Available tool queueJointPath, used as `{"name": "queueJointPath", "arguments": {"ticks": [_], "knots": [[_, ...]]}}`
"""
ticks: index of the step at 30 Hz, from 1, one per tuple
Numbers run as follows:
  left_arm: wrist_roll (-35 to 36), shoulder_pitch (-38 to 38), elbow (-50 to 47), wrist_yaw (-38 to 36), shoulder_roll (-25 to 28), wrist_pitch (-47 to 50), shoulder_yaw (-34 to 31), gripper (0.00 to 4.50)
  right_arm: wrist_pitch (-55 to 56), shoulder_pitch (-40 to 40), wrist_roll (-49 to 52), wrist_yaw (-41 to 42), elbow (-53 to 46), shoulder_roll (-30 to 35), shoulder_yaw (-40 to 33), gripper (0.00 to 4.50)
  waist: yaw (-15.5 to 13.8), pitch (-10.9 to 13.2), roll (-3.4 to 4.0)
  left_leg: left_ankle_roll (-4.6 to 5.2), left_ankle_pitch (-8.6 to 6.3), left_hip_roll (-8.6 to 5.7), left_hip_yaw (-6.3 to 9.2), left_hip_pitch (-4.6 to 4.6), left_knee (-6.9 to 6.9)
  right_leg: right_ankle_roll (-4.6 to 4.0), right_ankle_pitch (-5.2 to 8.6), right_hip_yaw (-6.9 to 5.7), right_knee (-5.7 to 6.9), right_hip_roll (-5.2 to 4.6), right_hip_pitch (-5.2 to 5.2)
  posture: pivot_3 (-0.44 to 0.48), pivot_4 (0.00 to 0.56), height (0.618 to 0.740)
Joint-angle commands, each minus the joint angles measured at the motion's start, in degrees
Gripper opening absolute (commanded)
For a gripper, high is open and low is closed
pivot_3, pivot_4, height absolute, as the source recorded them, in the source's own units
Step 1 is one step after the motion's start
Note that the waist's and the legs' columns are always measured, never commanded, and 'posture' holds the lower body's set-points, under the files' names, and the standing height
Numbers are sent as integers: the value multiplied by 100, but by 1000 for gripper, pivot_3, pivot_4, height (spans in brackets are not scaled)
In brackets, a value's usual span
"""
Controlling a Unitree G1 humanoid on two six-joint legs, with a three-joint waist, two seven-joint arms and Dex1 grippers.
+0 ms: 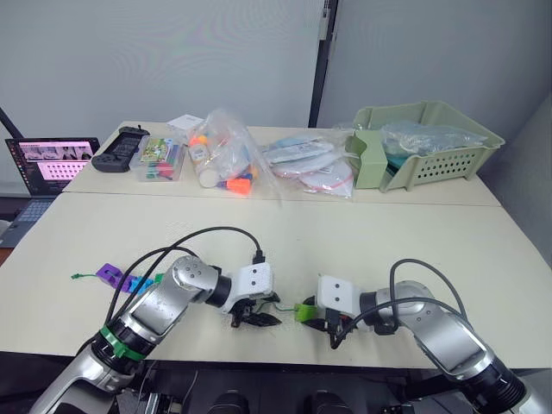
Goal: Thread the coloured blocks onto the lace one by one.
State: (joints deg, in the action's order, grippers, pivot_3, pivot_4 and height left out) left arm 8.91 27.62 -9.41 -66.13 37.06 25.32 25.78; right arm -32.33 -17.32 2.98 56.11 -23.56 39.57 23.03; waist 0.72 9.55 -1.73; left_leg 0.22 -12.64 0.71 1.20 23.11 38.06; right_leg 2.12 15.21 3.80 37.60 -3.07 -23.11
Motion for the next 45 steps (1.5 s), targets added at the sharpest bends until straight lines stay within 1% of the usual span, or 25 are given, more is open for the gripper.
{"name": "queueJointPath", "arguments": {"ticks": [1, 3, 4, 11, 17, 19, 23, 25, 28, 30, 31, 35, 37, 39, 41, 42, 43, 44, 45], "knots": [[86, 31, -1, -1, -103, -133, -180, 737, -193, 67, -85, 15, 23, 109, 129, 1317, -3, 0, 0, 0, 0, 0, 0, 1, 0, 0, 0, 0, 0, 0, 0, 0, 150, 740], [90, 49, -3, -27, -113, -138, -186, 92, -211, 64, -80, 13, 14, 113, 131, 1317, -5, 0, 0, 0, 0, -1, 0, 1, 0, 0, 0, 0, -1, -2, 0, 0, 150, 740], [65, 59, 1, -51, -104, -155, -168, 21, -221, 61, -76, 10, 13, 111, 128, 1317, -4, 0, 0, 0, 0, -2, 0, 2, 0, 0, 0, 0, -1, -2, 0, 0, 150, 740], [-8, 182, 14, 24, -263, -121, -102, 21, -262, 71, -65, -12, -15, 98, 122, 1317, -6, 0, 0, 0, 0, -2, 1, 2, 0, 0, 0, -1, -1, -2, 0, 0, 150, 740], [-167, 343, 99, 134, -608, -40, 115, 21, -298, 65, -64, -24, -25, 86, 132, 1317, -2, 0, 0, 0, 0, -3, 1, 2, 0, 0, 0, -1, 0, -2, 0, 0, 150, 740], [-232, 391, 109, 117, -645, 47, 169, 21, -303, 57, -66, -29, -22, 76, 140, 1317, -10, 0, 0, 0, 0, -3, 2, 1, 0, 0, 0, -1, 0, -1, 1, 0, 150, 740], [-319, 421, 77, 92, -566, 270, 197, 21, -304, 53, -80, -36, -16, 71, 146, 1317, -8, 0, 0, 0, 0, -6, 1, -3, 2, 1, 0, -2, -1, -3, 7, 0, 150, 740], [-364, 435, 60, 6, -445, 337, 227, 21, -306, 52, -80, -40, -17, 68, 149, 1317, -2, 0, 0, 0, 0, -5, 2, -2, 2, 1, 0, -2, 0, -3, 6, 0, 150, 740], [-482, 442, 77, -32, -309, 251, 251, 21, -309, 57, -79, -53, -15, 67, 157, 1317, 2, 0, 0, 0, 0, -4, 2, -1, 2, 1, 0, -2, 0, -2, 4, 0, 150, 740], [-469, 442, 77, -20, -301, 270, 211, 583, -303, 62, -85, -61, -4, 67, 169, 1317, -3, 0, 0, 0, 0, -4, 2, -2, 2, 1, 0, -2, 0, -2, 4, 0, 150, 740], [-344, 440, 39, -52, -325, 309, 126, 870, -308, 58, -89, -63, 9, 65, 179, 1317, -3, 0, 0, 0, 0, -4, 2, -2, 2, 1, 0, -2, 0, -2, 5, 0, 150, 740], [-126, 438, -88, -203, -314, 343, 13, 2135, -321, 38, -85, -71, 35, 52, 180, 1317, 3, 0, 0, 0, 0, -2, 2, -2, 2, 1, 0, -2, 0, -2, 4, 0, 150, 740], [-83, 396, -147, -244, -278, 274, -8, 2834, -338, 46, -61, -152, 48, 2, 106, 2352, 3, 0, 0, 0, 0, -1, 2, -1, 2, 1, 0, -2, 0, -1, 3, 0, 150, 740], [-169, 297, -54, -175, -304, 62, 30, 3427, -350, 67, -13, -187, 33, -11, 46, 2933, 2, 0, 0, 0, 0, -2, 1, -1, 2, 1, 0, -2, -1, -1, 4, 0, 150, 740], [-215, 241, 0, -155, -329, -49, 70, 4197, -395, 114, 50, -221, -31, -13, -26, 3744, 1, 0, 0, 0, 0, -2, 2, -1, 2, 1, 0, -2, -1, -2, 3, 0, 150, 740], [-229, 235, 13, -159, -333, -83, 85, 4474, -409, 132, 75, -222, -62, -5, -50, 4006, -1, 0, 0, 0, 0, -2, 2, 2, 2, 1, 0, -2, -1, -2, 0, 0, 150, 740], [-251, 229, 21, -153, -340, -109, 101, 4500, -421, 159, 95, -247, -92, -8, -87, 4404, -1, 0, 0, 0, 0, -2, 2, 4, 2, 0, 0, -2, -1, -2, -1, 0, 150, 740], [-270, 219, 22, -146, -345, -128, 110, 4500, -425, 183, 105, -268, -113, -11, -110, 4465, -3, 0, 0, 0, 0, -2, 3, 4, 2, 1, 0, -2, -1, -2, -1, 0, 150, 740], [-365, 262, 116, -36, -470, -156, 189, 4500, -431, 322, 183, -275, -183, 43, -249, 4465, -8, 0, 0, 0, 0, -3, 3, 5, 2, 1, 0, -2, -2, -2, -1, 0, 150, 740]]}}
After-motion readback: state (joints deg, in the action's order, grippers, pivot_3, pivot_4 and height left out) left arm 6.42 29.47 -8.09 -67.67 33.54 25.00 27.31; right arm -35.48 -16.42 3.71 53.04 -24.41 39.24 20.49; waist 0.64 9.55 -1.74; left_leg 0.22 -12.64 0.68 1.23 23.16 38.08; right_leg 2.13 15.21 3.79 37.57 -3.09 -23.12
